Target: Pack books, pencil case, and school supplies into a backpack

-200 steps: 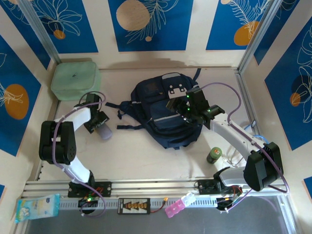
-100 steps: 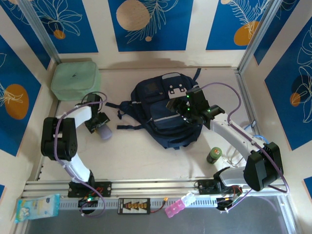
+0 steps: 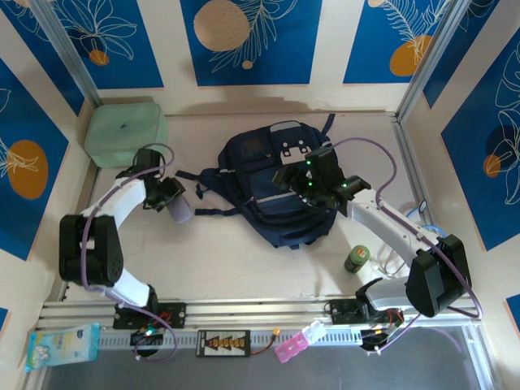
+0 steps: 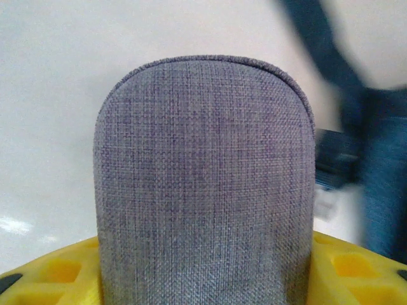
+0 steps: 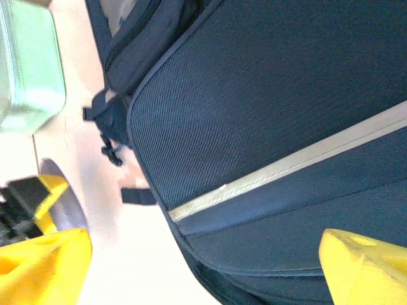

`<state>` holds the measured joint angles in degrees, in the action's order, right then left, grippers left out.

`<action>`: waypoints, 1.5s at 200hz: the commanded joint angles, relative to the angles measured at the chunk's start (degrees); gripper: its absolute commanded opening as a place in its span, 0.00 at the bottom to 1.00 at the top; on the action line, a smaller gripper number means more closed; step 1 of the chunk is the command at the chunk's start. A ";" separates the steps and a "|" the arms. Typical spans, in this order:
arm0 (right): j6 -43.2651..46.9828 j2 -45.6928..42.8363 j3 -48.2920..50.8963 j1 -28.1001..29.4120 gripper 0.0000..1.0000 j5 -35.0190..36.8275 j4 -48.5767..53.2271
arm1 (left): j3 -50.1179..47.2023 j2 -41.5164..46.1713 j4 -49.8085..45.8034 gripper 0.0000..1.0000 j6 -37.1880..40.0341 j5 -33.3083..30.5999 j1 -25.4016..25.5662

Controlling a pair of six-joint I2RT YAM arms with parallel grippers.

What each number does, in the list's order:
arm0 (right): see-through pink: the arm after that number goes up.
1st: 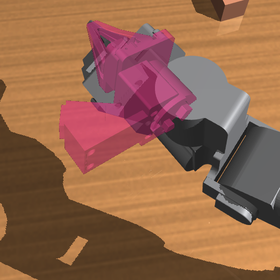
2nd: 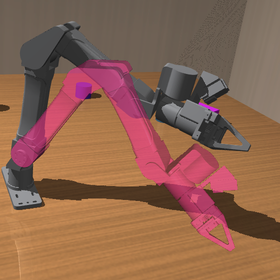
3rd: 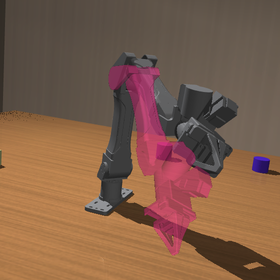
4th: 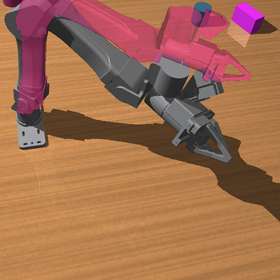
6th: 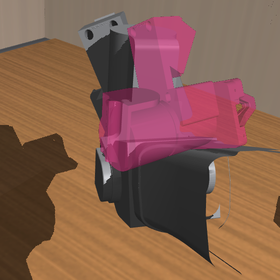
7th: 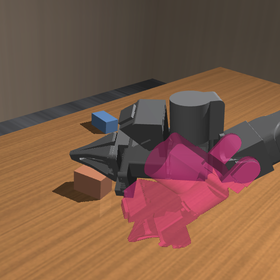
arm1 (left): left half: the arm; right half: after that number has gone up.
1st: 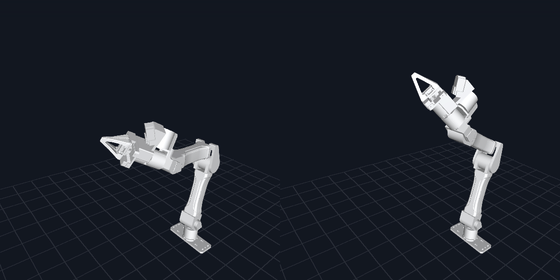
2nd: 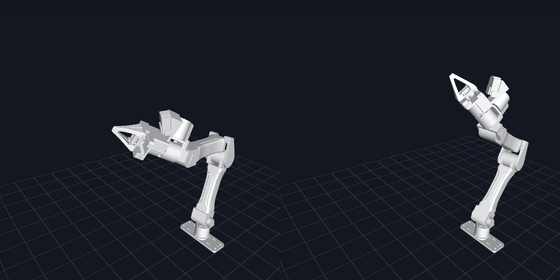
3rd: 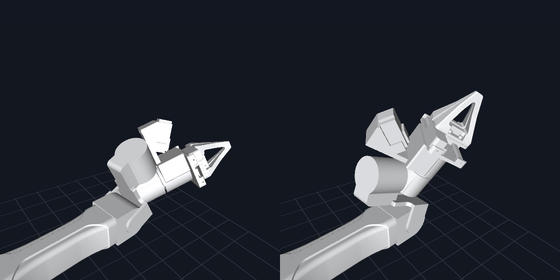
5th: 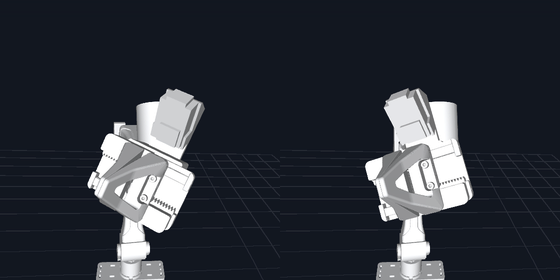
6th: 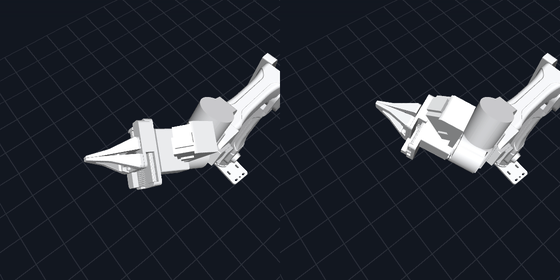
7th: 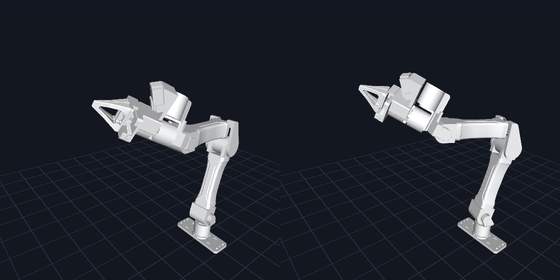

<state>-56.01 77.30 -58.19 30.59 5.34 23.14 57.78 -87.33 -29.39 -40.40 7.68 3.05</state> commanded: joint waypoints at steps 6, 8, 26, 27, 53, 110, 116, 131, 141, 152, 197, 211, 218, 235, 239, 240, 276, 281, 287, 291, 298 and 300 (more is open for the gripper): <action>3.80 3.90 -3.37 4.78 0.92 -3.72 -4.01 | 0.48 4.34 3.95 0.43 -3.89 14.32 2.56; 4.09 4.33 -3.63 5.21 0.91 -3.91 -4.31 | 0.42 4.57 4.26 0.43 -4.25 14.96 2.75; 6.31 7.70 -6.78 9.64 0.90 -4.52 -6.39 | 0.47 6.20 7.33 0.44 -7.89 18.99 4.50; 6.42 7.92 -6.95 9.91 0.91 -4.49 -6.54 | 0.48 6.25 7.41 0.44 -8.09 19.15 4.59; 8.88 12.53 -11.42 16.15 0.90 -5.39 -9.94 | 0.40 7.47 12.46 0.44 -14.25 23.34 6.66; 6.39 17.11 -14.81 19.68 0.88 -2.50 -15.49 | 0.67 6.73 17.09 0.45 -20.28 28.18 9.51; 6.66 17.69 -15.60 19.60 0.87 -2.44 -15.33 | 0.62 6.65 17.16 0.45 -20.44 28.18 9.72; 7.25 19.16 -17.81 19.56 0.82 -2.41 -14.66 | 0.19 6.65 17.59 0.45 -20.89 28.31 9.97; 7.52 20.32 -19.37 19.47 0.77 -2.98 -14.10 | -0.08 6.56 17.91 0.45 -21.25 28.37 10.13; 7.77 21.66 -20.91 19.26 0.68 -4.51 -13.72 | -0.42 6.56 18.52 0.45 -21.68 28.53 10.14; 5.30 23.78 -22.34 19.25 0.45 -5.33 -13.98 | -0.32 7.08 19.37 0.45 -22.87 28.02 10.05; 4.86 23.15 -21.63 19.09 0.39 -4.35 -14.14 | -0.21 7.04 20.04 0.47 -23.62 28.19 10.07; 4.98 22.80 -21.08 18.98 0.37 -3.97 -14.41 | -0.23 7.08 20.25 0.51 -23.89 28.18 9.97; 5.11 21.48 -19.90 18.43 0.36 -3.37 -14.79 | -0.05 7.24 20.07 0.62 -23.46 28.13 9.35; 5.16 21.07 -19.55 18.31 0.36 -3.20 -14.80 | -0.01 7.29 20.11 0.65 -22.99 28.20 9.14; 5.19 20.97 -19.43 18.25 0.35 -3.22 -14.80 | -0.02 7.36 20.09 0.65 -22.85 28.19 9.11; 5.51 15.73 -13.94 15.30 0.34 -3.02 -14.70 | -0.23 10.39 20.46 0.89 -18.43 27.46 6.87; 5.53 14.66 -12.99 14.64 0.34 -3.24 -14.74 | -0.21 11.03 20.51 0.92 -17.41 27.19 6.85; 5.61 13.19 -11.76 13.83 0.33 -3.36 -14.66 | 0.02 11.70 20.38 0.96 -15.93 26.74 6.91; 5.71 12.23 -10.94 13.41 0.33 -3.17 -14.54 | 0.12 12.10 20.15 0.98 -14.98 26.47 6.98; 6.06 10.40 -9.78 12.50 0.33 -2.37 -13.93 | 0.59 12.63 19.68 1.00 -12.96 26.29 7.14; 6.15 9.80 -9.40 12.26 0.33 -2.14 -13.74 | 0.69 12.69 19.58 1.00 -12.31 26.25 7.19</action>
<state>-50.63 94.17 -70.39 45.71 1.93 9.76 57.28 -77.95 -10.72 -59.46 34.33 10.50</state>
